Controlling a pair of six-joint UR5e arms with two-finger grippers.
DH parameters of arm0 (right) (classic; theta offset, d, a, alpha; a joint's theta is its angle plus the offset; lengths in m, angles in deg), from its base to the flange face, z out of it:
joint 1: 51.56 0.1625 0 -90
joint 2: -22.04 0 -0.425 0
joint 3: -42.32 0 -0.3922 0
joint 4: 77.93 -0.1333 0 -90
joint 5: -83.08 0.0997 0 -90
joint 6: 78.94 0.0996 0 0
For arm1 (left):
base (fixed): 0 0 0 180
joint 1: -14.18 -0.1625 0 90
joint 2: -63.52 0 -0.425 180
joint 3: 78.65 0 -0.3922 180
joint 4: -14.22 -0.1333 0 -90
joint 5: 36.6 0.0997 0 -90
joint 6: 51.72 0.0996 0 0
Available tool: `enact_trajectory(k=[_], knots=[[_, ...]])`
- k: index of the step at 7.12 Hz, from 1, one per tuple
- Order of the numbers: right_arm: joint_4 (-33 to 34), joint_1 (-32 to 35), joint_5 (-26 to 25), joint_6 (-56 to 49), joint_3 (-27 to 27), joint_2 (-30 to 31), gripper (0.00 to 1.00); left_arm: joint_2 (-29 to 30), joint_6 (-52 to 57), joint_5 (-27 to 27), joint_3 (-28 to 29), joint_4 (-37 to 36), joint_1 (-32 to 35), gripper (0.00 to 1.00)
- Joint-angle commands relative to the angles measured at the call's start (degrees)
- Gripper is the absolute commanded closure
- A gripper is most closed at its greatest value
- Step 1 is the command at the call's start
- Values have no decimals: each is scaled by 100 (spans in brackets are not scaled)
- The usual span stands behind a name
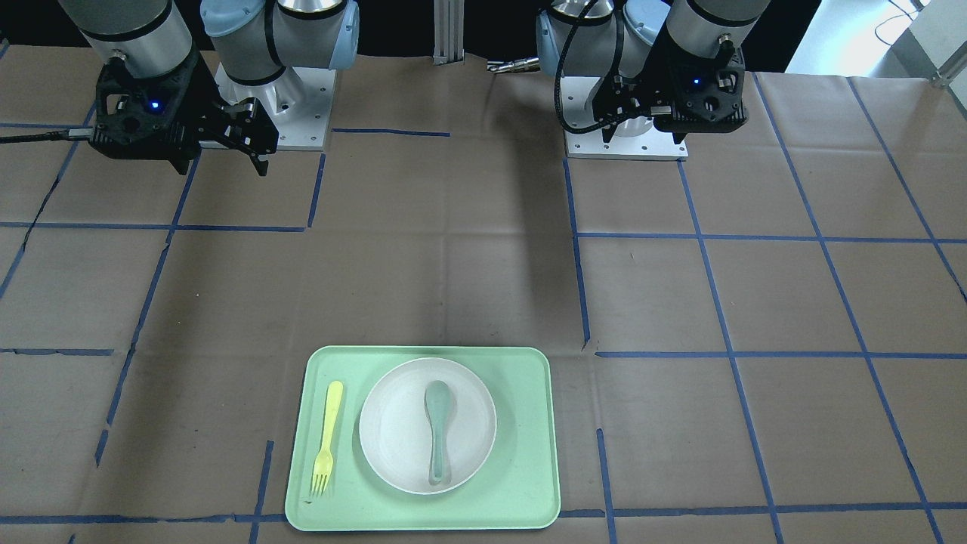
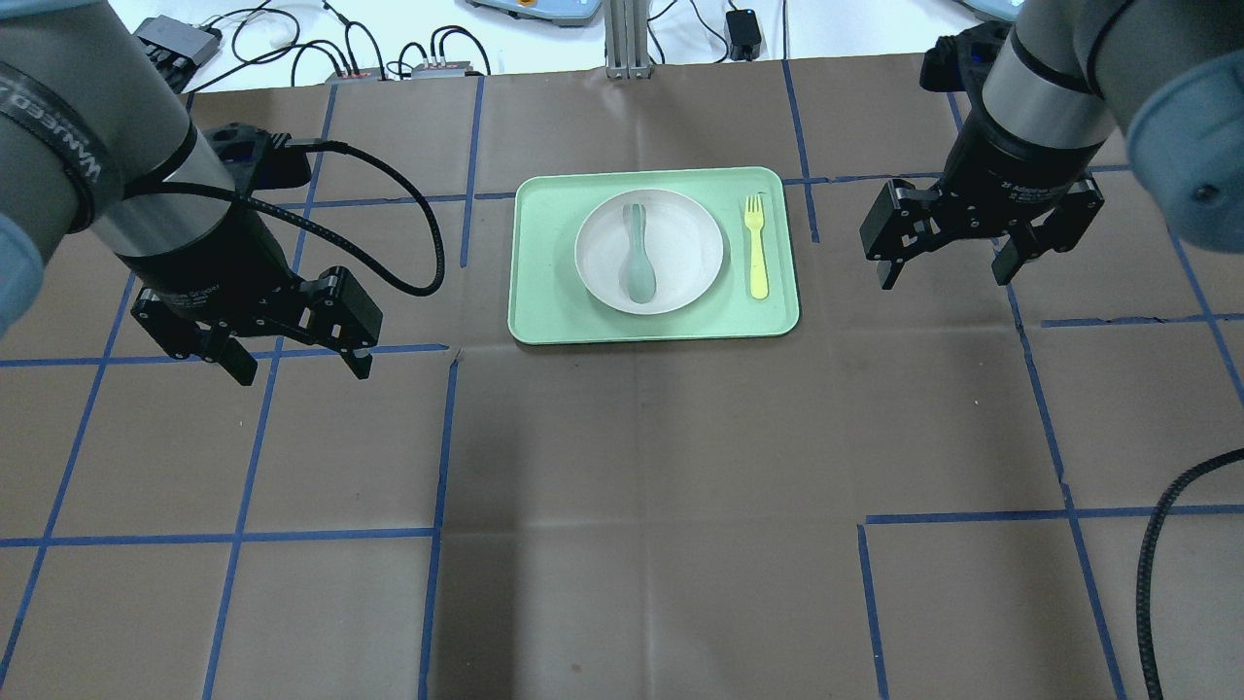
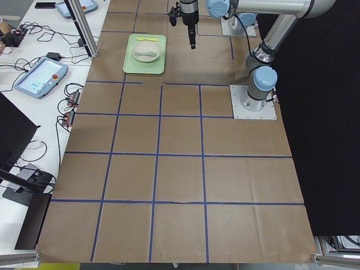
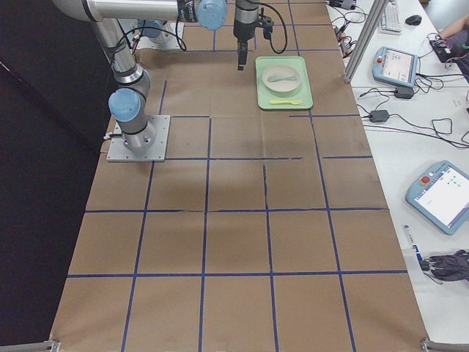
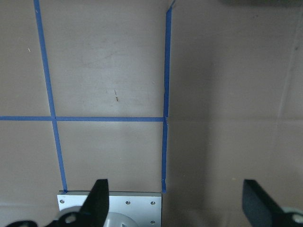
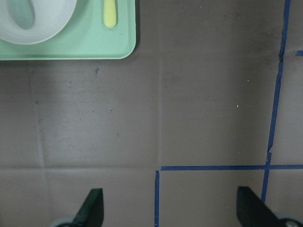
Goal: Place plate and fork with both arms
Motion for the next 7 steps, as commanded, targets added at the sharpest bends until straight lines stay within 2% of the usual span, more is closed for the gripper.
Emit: enact_trajectory(k=[1,7], knots=[[-12,21,-6,17,60,-20,0,-2,2,0,2,0,0,0],[-3,21,-6,0,69,-29,0,51,2,27,142,-44,0,0]])
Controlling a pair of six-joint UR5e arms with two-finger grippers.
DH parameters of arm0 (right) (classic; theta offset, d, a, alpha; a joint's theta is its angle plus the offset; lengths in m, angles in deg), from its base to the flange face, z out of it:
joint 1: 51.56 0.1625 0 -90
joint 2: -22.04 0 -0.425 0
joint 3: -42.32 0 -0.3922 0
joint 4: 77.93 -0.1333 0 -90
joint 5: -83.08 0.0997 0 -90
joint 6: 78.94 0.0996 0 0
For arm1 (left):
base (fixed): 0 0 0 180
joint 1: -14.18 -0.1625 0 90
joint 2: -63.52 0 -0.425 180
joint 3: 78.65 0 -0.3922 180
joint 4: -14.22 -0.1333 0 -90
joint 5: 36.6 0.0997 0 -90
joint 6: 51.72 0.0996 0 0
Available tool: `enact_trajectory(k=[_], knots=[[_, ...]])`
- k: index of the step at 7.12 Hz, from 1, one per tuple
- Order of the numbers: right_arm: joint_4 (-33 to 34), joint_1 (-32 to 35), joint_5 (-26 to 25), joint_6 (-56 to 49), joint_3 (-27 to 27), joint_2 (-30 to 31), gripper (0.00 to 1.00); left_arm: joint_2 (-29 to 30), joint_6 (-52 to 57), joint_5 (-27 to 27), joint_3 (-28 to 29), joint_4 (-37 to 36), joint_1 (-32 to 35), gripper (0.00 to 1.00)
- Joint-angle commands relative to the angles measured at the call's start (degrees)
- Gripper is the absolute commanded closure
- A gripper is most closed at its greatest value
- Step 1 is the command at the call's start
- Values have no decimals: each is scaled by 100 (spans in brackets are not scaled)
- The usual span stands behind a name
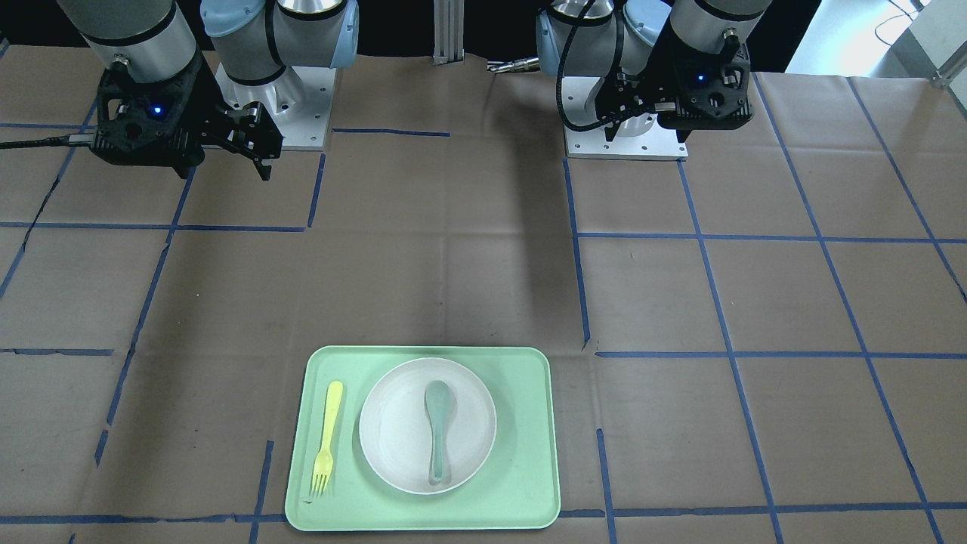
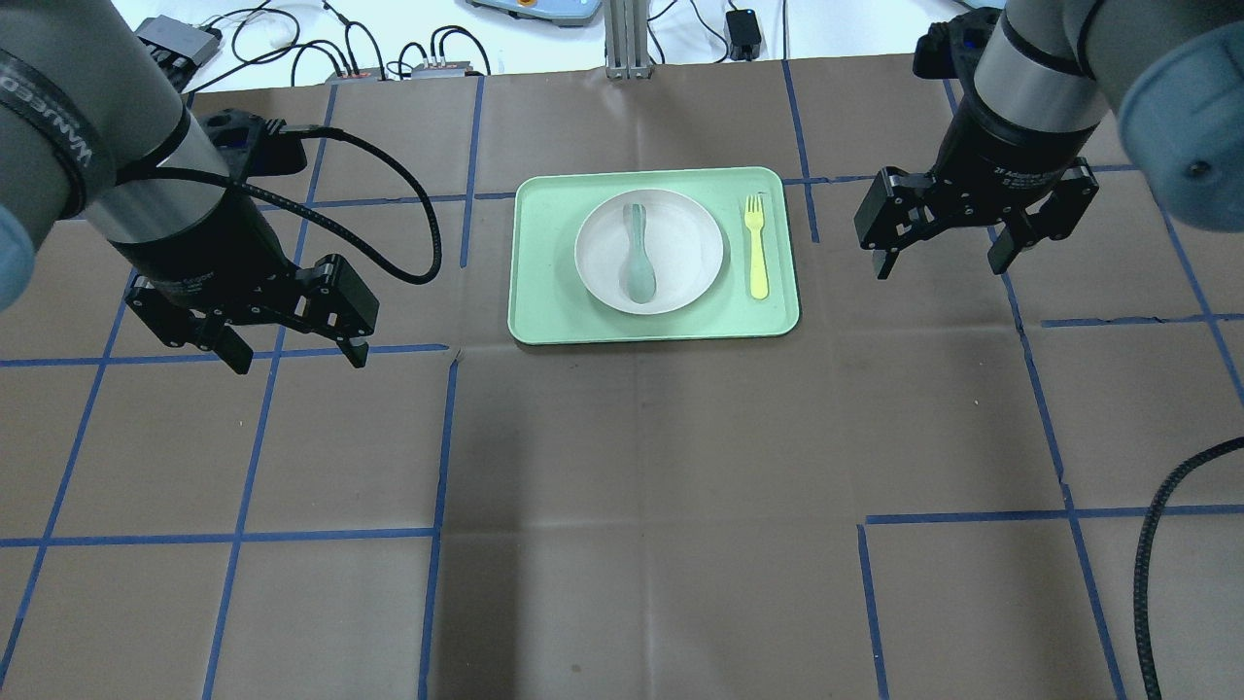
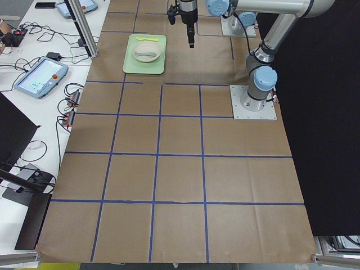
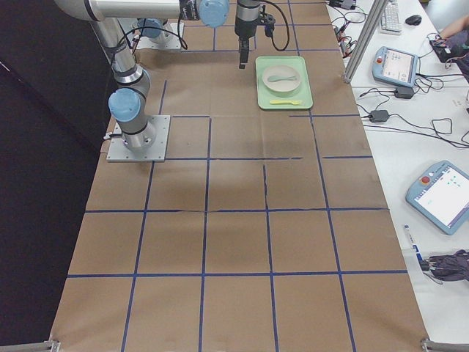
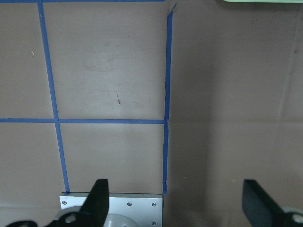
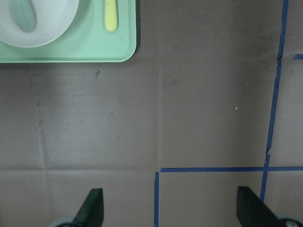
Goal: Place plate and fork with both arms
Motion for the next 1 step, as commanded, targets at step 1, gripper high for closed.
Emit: enact_trajectory(k=[1], knots=[[-1,-1,7,-9,0,10,0,-4,0,1,42,-1,-3,0]])
